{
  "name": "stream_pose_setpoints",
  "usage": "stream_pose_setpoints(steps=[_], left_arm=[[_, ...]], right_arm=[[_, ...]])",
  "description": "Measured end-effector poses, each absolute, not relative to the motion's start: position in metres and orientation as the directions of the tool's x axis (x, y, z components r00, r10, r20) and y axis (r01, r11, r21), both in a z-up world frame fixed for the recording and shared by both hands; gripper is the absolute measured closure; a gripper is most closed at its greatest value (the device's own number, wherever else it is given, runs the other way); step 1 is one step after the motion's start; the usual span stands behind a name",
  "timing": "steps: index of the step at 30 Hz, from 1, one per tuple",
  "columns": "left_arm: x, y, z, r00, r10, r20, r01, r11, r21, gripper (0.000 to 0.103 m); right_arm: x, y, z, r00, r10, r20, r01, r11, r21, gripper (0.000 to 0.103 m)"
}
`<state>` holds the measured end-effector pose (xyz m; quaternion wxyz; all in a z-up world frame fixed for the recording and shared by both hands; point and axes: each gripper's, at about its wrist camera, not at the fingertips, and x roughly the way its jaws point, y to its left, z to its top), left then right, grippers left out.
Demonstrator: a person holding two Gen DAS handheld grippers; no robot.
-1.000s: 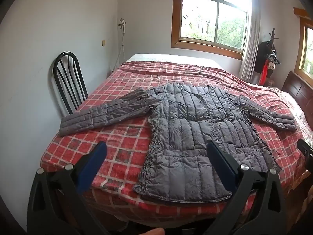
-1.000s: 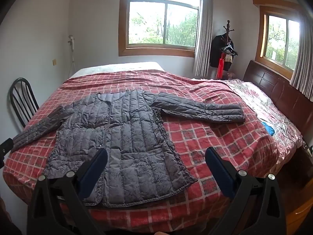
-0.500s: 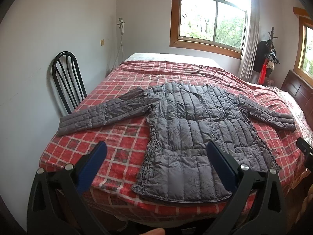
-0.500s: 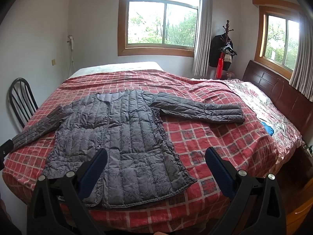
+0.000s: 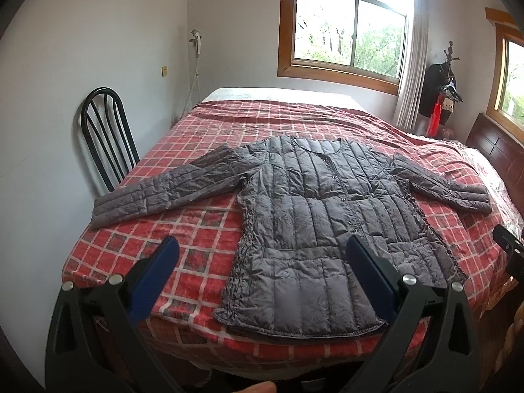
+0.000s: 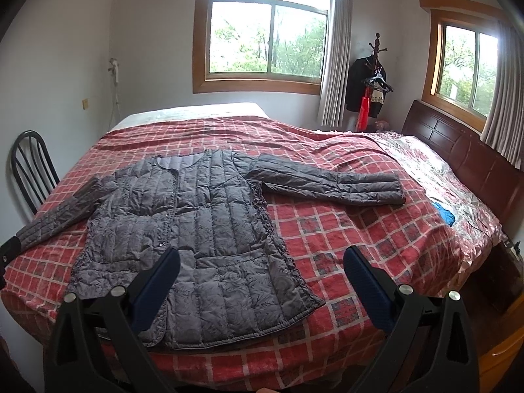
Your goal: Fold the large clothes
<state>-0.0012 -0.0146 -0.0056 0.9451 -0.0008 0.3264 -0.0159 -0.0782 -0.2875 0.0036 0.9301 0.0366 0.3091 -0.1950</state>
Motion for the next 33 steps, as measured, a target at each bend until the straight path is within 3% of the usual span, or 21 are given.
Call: stream_pose_setpoints(steps=[33], left_arm=[[-0.010, -0.024, -0.008, 0.782, -0.037, -0.622, 0.043, 0.999, -0.005, 0.002]], right_arm=[[-0.080, -0.284, 0.007, 0.734, -0.334, -0.591, 0.379, 0.924, -0.051, 0.004]])
